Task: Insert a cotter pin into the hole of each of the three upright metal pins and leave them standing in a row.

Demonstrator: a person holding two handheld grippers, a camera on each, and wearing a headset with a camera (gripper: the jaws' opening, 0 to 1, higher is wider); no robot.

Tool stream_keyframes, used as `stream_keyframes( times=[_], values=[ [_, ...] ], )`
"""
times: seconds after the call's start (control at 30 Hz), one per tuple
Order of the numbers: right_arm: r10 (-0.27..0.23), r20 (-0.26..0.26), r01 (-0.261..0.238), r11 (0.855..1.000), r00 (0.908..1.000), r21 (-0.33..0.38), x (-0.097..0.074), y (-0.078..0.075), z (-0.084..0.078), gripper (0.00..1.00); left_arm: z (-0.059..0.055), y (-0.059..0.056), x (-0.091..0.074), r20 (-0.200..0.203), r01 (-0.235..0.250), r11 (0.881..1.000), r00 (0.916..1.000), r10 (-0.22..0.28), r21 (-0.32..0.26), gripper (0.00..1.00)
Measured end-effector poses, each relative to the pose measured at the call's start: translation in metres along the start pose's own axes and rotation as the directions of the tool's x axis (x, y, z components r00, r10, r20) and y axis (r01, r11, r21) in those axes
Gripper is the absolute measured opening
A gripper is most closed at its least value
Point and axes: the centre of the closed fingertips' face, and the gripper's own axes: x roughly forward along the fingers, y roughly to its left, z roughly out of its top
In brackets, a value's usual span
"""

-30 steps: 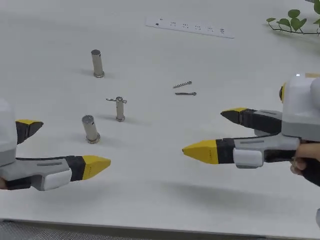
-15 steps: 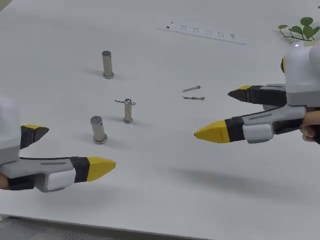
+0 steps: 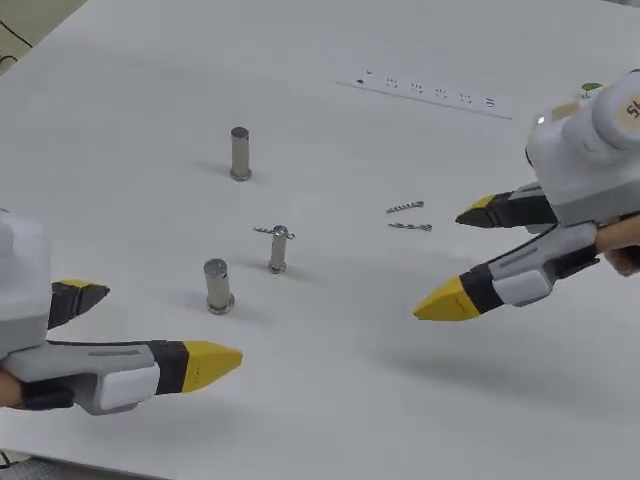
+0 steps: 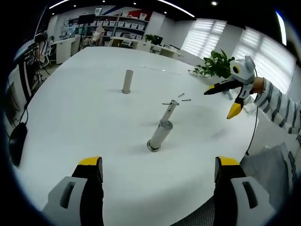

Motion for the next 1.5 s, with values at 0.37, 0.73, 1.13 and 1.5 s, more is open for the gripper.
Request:
stream_keyframes(
  times=[0.37, 0.73, 1.13, 1.5],
  values=[
    [0.028, -0.152, -0.040, 0.996, 0.9880, -0.079, 0.011, -0.010, -0.013, 0.83, -0.007, 0.005, 0.000, -0.017, -0.013, 0.999, 0.9998, 0.012, -0.051, 0.99],
    [-0.001, -0.213, -0.035, 0.985, 0.9771, -0.167, 0.015, -0.038, -0.012, 0.70, -0.013, 0.008, -0.005, -0.035, -0.015, 0.995, 0.9993, 0.012, -0.094, 0.99],
    [-0.023, -0.246, -0.012, 0.990, 0.9690, -0.141, 0.026, -0.068, -0.016, 0.55, -0.013, 0.008, -0.004, -0.056, -0.016, 0.998, 0.9984, 0.012, -0.065, 0.99],
    [-0.057, -0.267, 0.002, 0.979, 0.9621, -0.203, 0.034, -0.078, -0.020, 0.46, -0.007, 0.016, -0.006, -0.036, -0.045, 0.996, 0.9984, 0.043, -0.076, 0.95]
  ],
)
